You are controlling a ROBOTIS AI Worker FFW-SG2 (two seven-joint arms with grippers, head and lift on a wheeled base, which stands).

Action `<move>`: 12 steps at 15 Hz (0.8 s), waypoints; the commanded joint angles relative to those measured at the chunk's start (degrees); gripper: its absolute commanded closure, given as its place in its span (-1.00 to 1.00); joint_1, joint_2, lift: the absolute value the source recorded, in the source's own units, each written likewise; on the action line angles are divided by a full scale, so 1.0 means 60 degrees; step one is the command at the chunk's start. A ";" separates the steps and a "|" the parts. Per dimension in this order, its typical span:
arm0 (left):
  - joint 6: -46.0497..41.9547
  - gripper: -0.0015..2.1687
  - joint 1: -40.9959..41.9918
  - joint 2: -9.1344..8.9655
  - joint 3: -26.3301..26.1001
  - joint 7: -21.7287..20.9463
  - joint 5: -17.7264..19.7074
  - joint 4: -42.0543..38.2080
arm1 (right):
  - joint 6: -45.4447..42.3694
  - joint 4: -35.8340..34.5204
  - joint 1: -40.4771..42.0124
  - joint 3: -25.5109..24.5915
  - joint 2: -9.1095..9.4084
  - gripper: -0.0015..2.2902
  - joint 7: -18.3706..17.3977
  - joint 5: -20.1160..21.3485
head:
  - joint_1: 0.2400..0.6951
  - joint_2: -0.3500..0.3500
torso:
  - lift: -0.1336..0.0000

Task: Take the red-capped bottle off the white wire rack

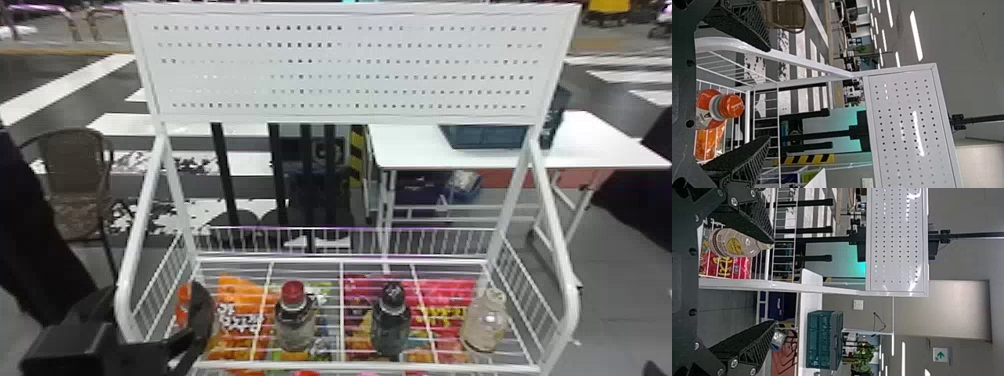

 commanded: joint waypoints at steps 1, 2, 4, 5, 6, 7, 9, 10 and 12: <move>0.0000 -0.92 -0.0018 0.0000 0.0000 -0.0011 0.0000 0.0033 | 0.0002 0.0025 -0.0013 0.0000 0.0004 -0.85 0.0001 0.0000 | 0.14 0.00 | 1.00; 0.0000 -0.92 -0.0018 0.0000 0.0000 -0.0011 0.0000 0.0048 | -0.0027 0.0040 -0.0027 0.0014 0.0004 -0.85 0.0001 0.0000 | 0.14 0.00 | 1.00; 0.0000 -0.92 -0.0018 0.0015 0.0000 -0.0011 0.0000 0.0048 | -0.0027 0.0040 -0.0057 0.0044 0.0004 -0.85 0.0001 0.0000 | 0.14 0.00 | 1.00; 0.0000 -0.92 -0.0018 0.0015 0.0000 -0.0011 0.0015 0.0048 | 0.0002 0.0040 -0.0057 0.0058 0.0004 -0.85 0.0001 0.0000 | 0.14 0.00 | 1.00; 0.0029 -0.92 -0.0018 0.0015 0.0015 -0.0011 0.0015 0.0033 | -0.0027 0.0040 -0.0071 0.0073 0.0004 -0.85 0.0001 0.0000 | 0.14 0.00 | 1.00; 0.0029 -0.92 0.0012 0.0015 0.0029 -0.0011 0.0015 0.0018 | -0.0027 0.0040 -0.0071 0.0073 0.0004 -0.85 0.0001 0.0000 | 0.14 0.00 | 1.00; 0.0029 -0.92 0.0129 0.0015 -0.0029 0.0033 0.0000 -0.0055 | 0.0002 0.0054 -0.0101 0.0088 0.0004 -0.85 0.0001 0.0000 | 0.14 0.00 | 1.00; -0.0029 -0.92 0.0246 -0.0014 -0.0337 0.0209 -0.0014 -0.0055 | 0.0002 0.0084 -0.0145 0.0117 0.0034 -0.85 -0.0014 0.0000 | 0.14 0.00 | 1.00; -0.0732 -0.91 0.0129 -0.0014 -0.1406 0.0678 -0.0146 0.0883 | 0.0002 0.0113 -0.0174 0.0146 0.0034 -0.85 -0.0014 0.0015 | 0.14 0.00 | 1.00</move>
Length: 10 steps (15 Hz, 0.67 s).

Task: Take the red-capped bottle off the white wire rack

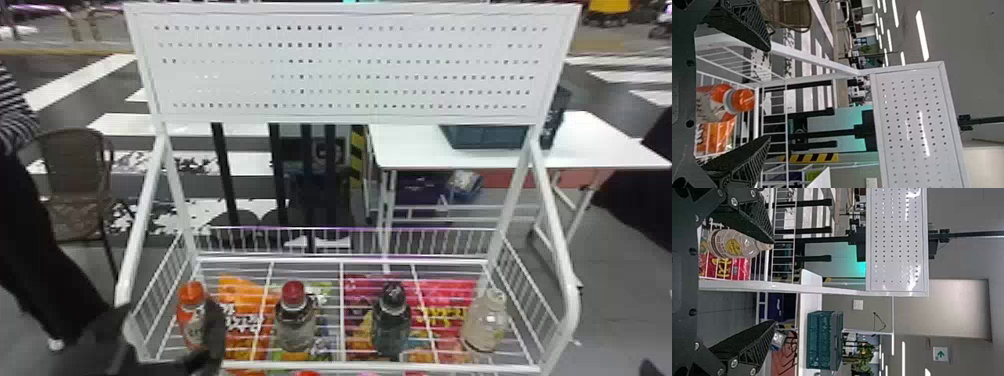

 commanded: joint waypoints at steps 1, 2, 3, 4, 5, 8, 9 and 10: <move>-0.1515 -0.91 -0.0285 -0.0020 -0.1375 0.0731 -0.0159 0.1363 | 0.0006 0.0011 -0.0021 0.0023 0.0006 -0.85 0.0001 -0.0003 | 0.14 0.00 | 1.00; -0.2541 -0.91 -0.0622 -0.0020 -0.2137 0.1537 -0.0202 0.2081 | 0.0006 0.0011 -0.0021 0.0023 0.0006 -0.85 0.0001 0.0012 | 0.14 0.00 | 1.00; -0.3185 -0.91 -0.1003 -0.0020 -0.2898 0.2020 -0.0261 0.2828 | 0.0006 0.0011 -0.0021 0.0023 0.0006 -0.85 0.0001 -0.0003 | 0.14 0.00 | 1.00; -0.3508 -0.91 -0.1369 -0.0049 -0.3470 0.2196 -0.0364 0.3502 | 0.0006 -0.0004 -0.0021 0.0038 0.0006 -0.85 0.0001 -0.0003 | 0.14 0.00 | 1.00; -0.3713 -0.91 -0.1852 -0.0137 -0.3997 0.2313 -0.0378 0.4249 | 0.0006 -0.0004 -0.0021 0.0067 0.0006 -0.85 -0.0014 0.0012 | 0.14 0.00 | 1.00; -0.4240 -0.91 -0.2936 -0.0650 -0.4686 0.2166 -0.0173 0.5992 | 0.0006 0.0011 -0.0021 0.0096 0.0006 -0.85 0.0001 0.0027 | 0.14 0.00 | 1.00; -0.4240 -0.91 -0.3464 -0.0767 -0.5008 0.2254 -0.0071 0.6651 | -0.0023 0.0011 -0.0006 0.0096 0.0006 -0.85 0.0001 0.0012 | 0.14 0.00 | 1.00; -0.4269 -0.91 -0.3947 -0.0914 -0.5198 0.2298 0.0017 0.7267 | -0.0023 0.0011 0.0023 0.0096 0.0006 -0.85 0.0016 0.0012 | 0.14 0.00 | 1.00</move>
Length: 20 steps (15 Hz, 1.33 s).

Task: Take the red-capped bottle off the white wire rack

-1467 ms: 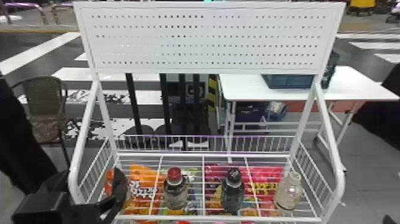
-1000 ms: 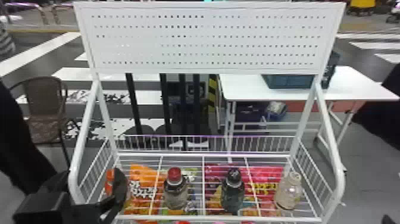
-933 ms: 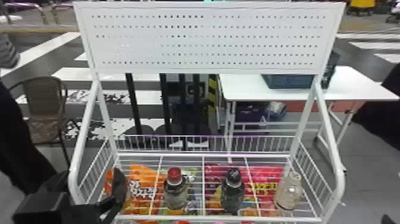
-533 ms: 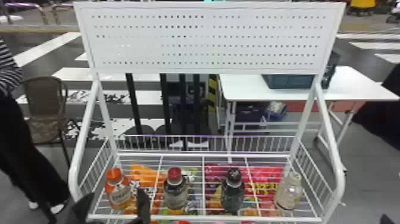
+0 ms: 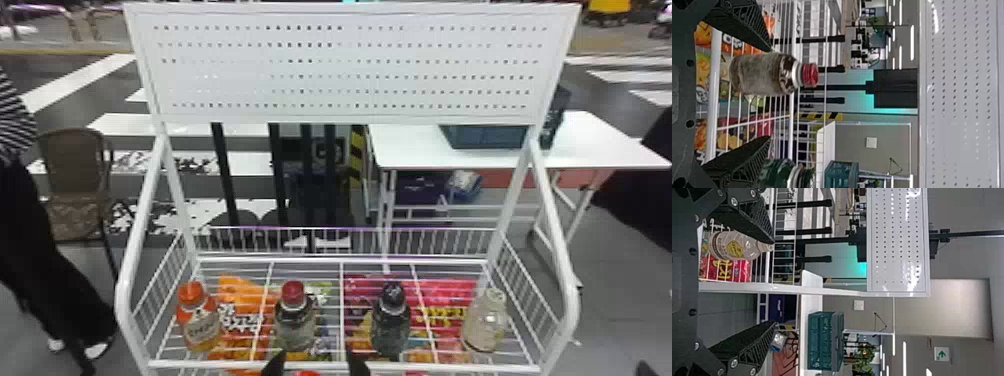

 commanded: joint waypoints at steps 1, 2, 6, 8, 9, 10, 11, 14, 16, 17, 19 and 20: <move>-0.0221 -0.91 -0.1027 -0.0310 -0.0387 0.0017 0.0187 0.1395 | -0.0071 0.0000 0.0061 0.0000 0.0000 -0.85 0.0010 0.0007 | 0.14 0.00 | 1.00; -0.0367 -0.91 -0.1305 -0.0442 -0.0416 0.0032 0.0202 0.1835 | -0.0071 0.0000 0.0076 0.0000 0.0029 -0.85 0.0025 0.0007 | 0.14 0.00 | 1.00; -0.0485 -0.91 -0.1774 -0.0574 -0.0460 0.1131 0.0026 0.2611 | -0.0393 0.0118 0.0179 -0.0073 0.0117 -0.85 0.0113 0.0022 | 0.14 0.00 | 1.00; -0.0778 -0.91 -0.1744 -0.0530 -0.0431 0.1394 0.0011 0.2670 | -0.0540 0.0191 0.0164 -0.0073 0.0117 -0.85 0.0113 0.0022 | 0.14 0.00 | 1.00; -0.0865 -0.91 -0.1759 -0.0545 -0.0328 0.1394 0.0026 0.2787 | -0.0540 0.0176 0.0149 -0.0044 0.0132 -0.85 0.0113 0.0022 | 0.14 0.00 | 1.00; -0.0953 -0.91 -0.1788 -0.0559 -0.0211 0.1365 0.0055 0.2889 | -0.0540 0.0162 0.0120 -0.0029 0.0117 -0.85 0.0113 0.0022 | 0.14 0.00 | 1.00; -0.0953 -0.91 -0.1861 -0.0545 -0.0109 0.1248 0.0187 0.2919 | -0.0540 0.0132 0.0105 0.0000 0.0117 -0.85 0.0113 0.0037 | 0.14 0.00 | 1.00; -0.0953 -0.91 -0.2403 -0.0545 -0.0035 0.0838 0.0729 0.3431 | -0.0540 0.0103 0.0091 0.0102 0.0117 -0.85 0.0113 0.0110 | 0.14 0.00 | 1.00; -0.1012 -0.91 -0.2609 -0.0486 0.0082 0.0120 0.1286 0.3549 | -0.0540 0.0132 0.0105 0.0102 0.0132 -0.85 0.0113 0.0124 | 0.14 0.00 | 1.00; -0.1012 -0.91 -0.2755 -0.0501 0.0126 -0.0027 0.1417 0.3680 | -0.0540 0.0132 0.0105 0.0102 0.0132 -0.85 0.0113 0.0124 | 0.14 0.00 | 1.00; -0.0983 -0.91 -0.3107 -0.0559 0.0155 -0.0173 0.1564 0.4135 | -0.0540 0.0074 0.0120 0.0088 0.0132 -0.85 0.0113 0.0124 | 0.14 0.00 | 1.00; -0.0983 -0.89 -0.3180 -0.0545 0.0155 -0.0202 0.1637 0.4193 | -0.0540 0.0074 0.0120 0.0102 0.0132 -0.85 0.0113 0.0124 | 0.14 0.00 | 1.00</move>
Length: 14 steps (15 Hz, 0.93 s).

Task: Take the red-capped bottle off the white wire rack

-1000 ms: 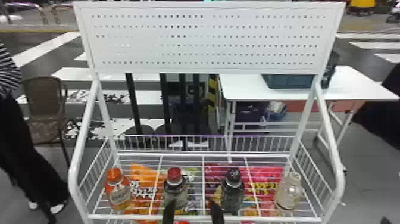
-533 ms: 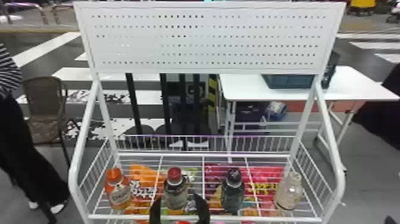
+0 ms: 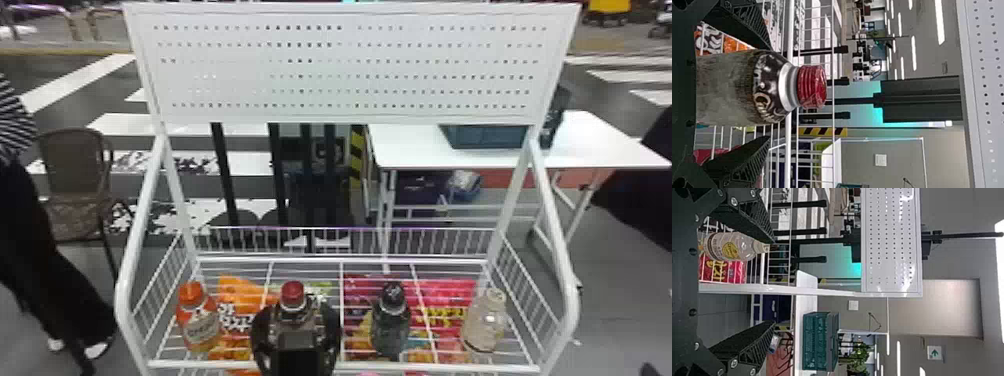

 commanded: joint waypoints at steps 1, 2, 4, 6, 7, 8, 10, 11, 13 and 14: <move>0.0009 -0.65 -0.0153 0.0047 0.0092 -0.0026 0.0220 0.0164 | 0.0000 -0.0014 -0.0011 0.0004 0.0000 -0.85 0.0000 0.0000 | 0.14 0.00 | 1.00; -0.0020 -0.14 -0.0138 0.0091 0.0136 -0.0099 0.0381 0.0121 | 0.0000 0.0016 -0.0055 -0.0010 0.0000 -0.85 -0.0015 0.0000 | 0.14 0.00 | 1.00; -0.0342 0.78 -0.0065 0.0105 0.0151 -0.0143 0.0542 0.0047 | 0.0029 0.0045 -0.0114 0.0004 -0.0029 -0.85 -0.0015 -0.0015 | 0.14 0.00 | 1.00; -0.0342 0.80 0.0052 0.0134 0.0136 -0.0217 0.0513 -0.0172 | 0.0088 0.0045 -0.0187 0.0004 -0.0073 -0.85 -0.0029 -0.0030 | 0.14 0.00 | 1.00; -0.0342 0.80 0.0096 0.0149 0.0136 -0.0187 0.0498 -0.0304 | 0.0117 0.0060 -0.0217 0.0019 -0.0073 -0.85 -0.0029 -0.0030 | 0.14 0.00 | 1.00; -0.0225 0.80 0.0228 0.0222 0.0136 -0.0158 0.0484 -0.0641 | 0.0117 0.0104 -0.0231 0.0034 -0.0073 -0.85 -0.0029 -0.0030 | 0.14 0.00 | 1.00; 0.1005 0.80 0.0565 0.0486 0.0166 0.0003 0.0308 -0.2135 | 0.0117 0.0191 -0.0275 0.0034 -0.0073 -0.85 -0.0029 -0.0059 | 0.14 0.00 | 1.00; 0.2382 0.80 0.0843 0.0706 0.0268 0.0091 0.0044 -0.3307 | 0.0117 0.0206 -0.0290 0.0034 -0.0088 -0.85 -0.0029 -0.0059 | 0.14 0.00 | 1.00; 0.4726 0.80 0.1532 0.1160 0.0708 0.0106 -0.0542 -0.5578 | 0.0146 0.0235 -0.0304 0.0034 -0.0117 -0.85 -0.0029 -0.0074 | 0.14 0.00 | 1.00; 0.5605 0.80 0.2206 0.1380 0.1455 -0.0026 -0.0732 -0.6764 | 0.0176 0.0235 -0.0319 0.0034 -0.0161 -0.85 -0.0044 -0.0074 | 0.14 0.00 | 1.00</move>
